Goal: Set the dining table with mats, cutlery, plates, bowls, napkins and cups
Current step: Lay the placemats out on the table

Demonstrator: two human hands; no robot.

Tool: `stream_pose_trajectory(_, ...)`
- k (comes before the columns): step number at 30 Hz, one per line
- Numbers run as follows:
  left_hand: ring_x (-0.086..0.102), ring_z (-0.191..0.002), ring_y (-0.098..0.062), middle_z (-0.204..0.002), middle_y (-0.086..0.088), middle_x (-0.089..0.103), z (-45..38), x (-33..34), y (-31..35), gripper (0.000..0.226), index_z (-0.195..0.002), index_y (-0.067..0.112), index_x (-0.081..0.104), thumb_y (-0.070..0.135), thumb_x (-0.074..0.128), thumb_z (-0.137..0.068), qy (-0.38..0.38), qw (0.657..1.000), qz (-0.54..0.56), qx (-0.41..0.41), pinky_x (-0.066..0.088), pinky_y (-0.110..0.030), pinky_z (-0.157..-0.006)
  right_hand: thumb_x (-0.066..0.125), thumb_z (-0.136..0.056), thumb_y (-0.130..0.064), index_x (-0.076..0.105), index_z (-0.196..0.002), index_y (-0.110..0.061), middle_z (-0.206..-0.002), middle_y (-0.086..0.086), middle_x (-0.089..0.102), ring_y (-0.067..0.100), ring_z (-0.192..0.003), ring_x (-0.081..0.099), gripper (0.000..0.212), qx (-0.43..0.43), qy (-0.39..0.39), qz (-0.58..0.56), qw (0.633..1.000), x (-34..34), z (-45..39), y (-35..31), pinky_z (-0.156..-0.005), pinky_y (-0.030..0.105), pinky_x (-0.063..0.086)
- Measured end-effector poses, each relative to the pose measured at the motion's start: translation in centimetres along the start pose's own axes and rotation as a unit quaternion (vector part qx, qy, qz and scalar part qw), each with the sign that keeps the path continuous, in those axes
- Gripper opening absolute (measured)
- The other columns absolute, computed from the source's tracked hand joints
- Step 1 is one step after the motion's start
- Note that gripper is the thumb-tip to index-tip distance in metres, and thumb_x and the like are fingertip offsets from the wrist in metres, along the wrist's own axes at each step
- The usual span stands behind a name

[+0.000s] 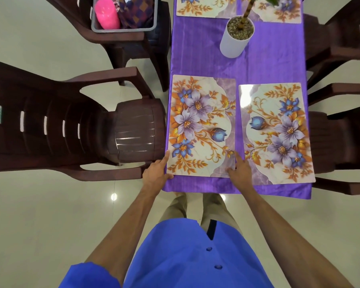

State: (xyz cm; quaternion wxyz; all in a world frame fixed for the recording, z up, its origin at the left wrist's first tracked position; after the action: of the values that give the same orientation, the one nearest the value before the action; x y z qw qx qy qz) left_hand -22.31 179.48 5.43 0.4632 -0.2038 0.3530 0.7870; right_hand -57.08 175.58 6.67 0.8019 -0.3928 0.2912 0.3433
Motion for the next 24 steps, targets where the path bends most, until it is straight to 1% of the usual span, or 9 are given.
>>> stream_pose_trajectory(3, 0.057, -0.128, -0.025, -0.139, -0.006, 0.054, 0.1, 0.0, 0.1, 0.098, -0.165, 0.039, 0.002, 0.052, 0.069, -0.095, 0.004, 1.0, 0.003, 0.004, 0.059, -0.047, -0.096, 0.066, -0.099, -0.018, 0.033, -0.159, -0.017, -0.146, 0.02, 0.051, 0.04, -0.135, 0.049, 0.068, 0.002, -0.001, 0.005, 1.0, 0.2, -0.2, 0.2, -0.107, 0.043, 0.048)
stream_pose_trajectory(6, 0.057, -0.129, -0.024, -0.14, -0.006, 0.053, 0.2, 0.3, 0.2, 0.098, -0.165, 0.039, 0.001, 0.052, 0.068, -0.096, 0.002, 1.0, 0.017, 0.003, 0.059, -0.047, -0.096, 0.066, -0.099, -0.017, 0.035, -0.158, -0.017, -0.145, 0.019, 0.053, 0.04, -0.134, 0.051, 0.067, 0.003, 0.007, 0.0, 1.0, 0.0, -0.5, 0.2, -0.107, 0.046, 0.05)
stream_pose_trajectory(10, 0.057, -0.127, -0.024, -0.139, -0.006, 0.054, 0.4, 0.3, 0.5, 0.095, -0.165, 0.042, 0.001, 0.051, 0.066, -0.097, 0.017, 0.998, 0.059, 0.006, 0.06, -0.045, -0.092, 0.065, -0.099, -0.02, 0.039, -0.155, -0.016, -0.138, 0.019, 0.056, 0.039, -0.125, 0.057, 0.062, -0.002, 0.021, 0.012, 1.0, -0.2, -1.0, 0.0, -0.101, 0.046, 0.055)
stream_pose_trajectory(12, 0.058, -0.126, -0.024, -0.139, -0.005, 0.055, 0.4, 0.3, 0.5, 0.093, -0.164, 0.043, 0.001, 0.048, 0.066, -0.098, 0.024, 0.997, 0.074, 0.006, 0.061, -0.043, -0.09, 0.066, -0.099, -0.025, 0.039, -0.154, -0.018, -0.133, 0.018, 0.059, 0.037, -0.118, 0.062, 0.062, -0.004, 0.02, 0.029, 0.999, 0.0, -1.3, 0.3, -0.095, 0.043, 0.058)
stream_pose_trajectory(15, 0.06, -0.125, -0.024, -0.138, -0.004, 0.056, 0.3, 0.5, 0.4, 0.093, -0.164, 0.046, 0.0, 0.048, 0.066, -0.099, 0.021, 0.996, 0.085, 0.008, 0.061, -0.043, -0.088, 0.066, -0.098, -0.028, 0.038, -0.154, -0.02, -0.13, 0.017, 0.06, 0.035, -0.115, 0.063, 0.063, 0.005, 0.014, 0.038, 0.999, 0.4, -1.6, 1.0, -0.091, 0.037, 0.058)
stream_pose_trajectory(19, 0.06, -0.125, -0.025, -0.138, -0.004, 0.056, 0.1, 0.6, 0.1, 0.094, -0.164, 0.045, 0.002, 0.048, 0.067, -0.097, 0.017, 0.996, 0.086, 0.0, 0.062, -0.045, -0.089, 0.067, -0.097, -0.027, 0.039, -0.151, -0.02, -0.128, 0.016, 0.06, 0.032, -0.111, 0.064, 0.061, -0.002, 0.014, 0.047, 0.999, 0.5, -1.7, 1.0, -0.084, 0.025, 0.049)
stream_pose_trajectory(21, 0.06, -0.124, -0.025, -0.138, -0.003, 0.056, 0.1, 0.5, 0.1, 0.093, -0.164, 0.045, 0.002, 0.049, 0.067, -0.097, 0.018, 0.996, 0.09, -0.001, 0.062, -0.042, -0.086, 0.068, -0.097, -0.026, 0.038, -0.152, -0.019, -0.131, 0.018, 0.058, 0.033, -0.112, 0.064, 0.062, -0.003, 0.018, 0.047, 0.999, 0.5, -1.7, 0.8, -0.084, 0.026, 0.049)
stream_pose_trajectory(24, 0.061, -0.123, -0.024, -0.137, -0.003, 0.057, 0.0, 0.5, 0.3, 0.091, -0.164, 0.044, 0.003, 0.049, 0.066, -0.098, 0.019, 0.996, 0.092, -0.001, 0.062, -0.041, -0.085, 0.066, -0.099, -0.024, 0.034, -0.155, -0.02, -0.147, 0.022, 0.046, 0.038, -0.125, 0.056, 0.065, -0.014, 0.026, 0.063, 0.998, 0.2, -1.4, 0.1, -0.096, 0.036, 0.053)
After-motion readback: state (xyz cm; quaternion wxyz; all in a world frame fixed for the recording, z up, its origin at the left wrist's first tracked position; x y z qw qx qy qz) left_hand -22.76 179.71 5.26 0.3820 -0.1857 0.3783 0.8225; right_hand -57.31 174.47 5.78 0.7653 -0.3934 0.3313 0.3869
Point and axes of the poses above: each hand's wrist, its own z-axis away from the middle knuckle, its own x-axis out of the palm, y = z × x, the point moved 10 cm from there along -z, towards the middle knuckle
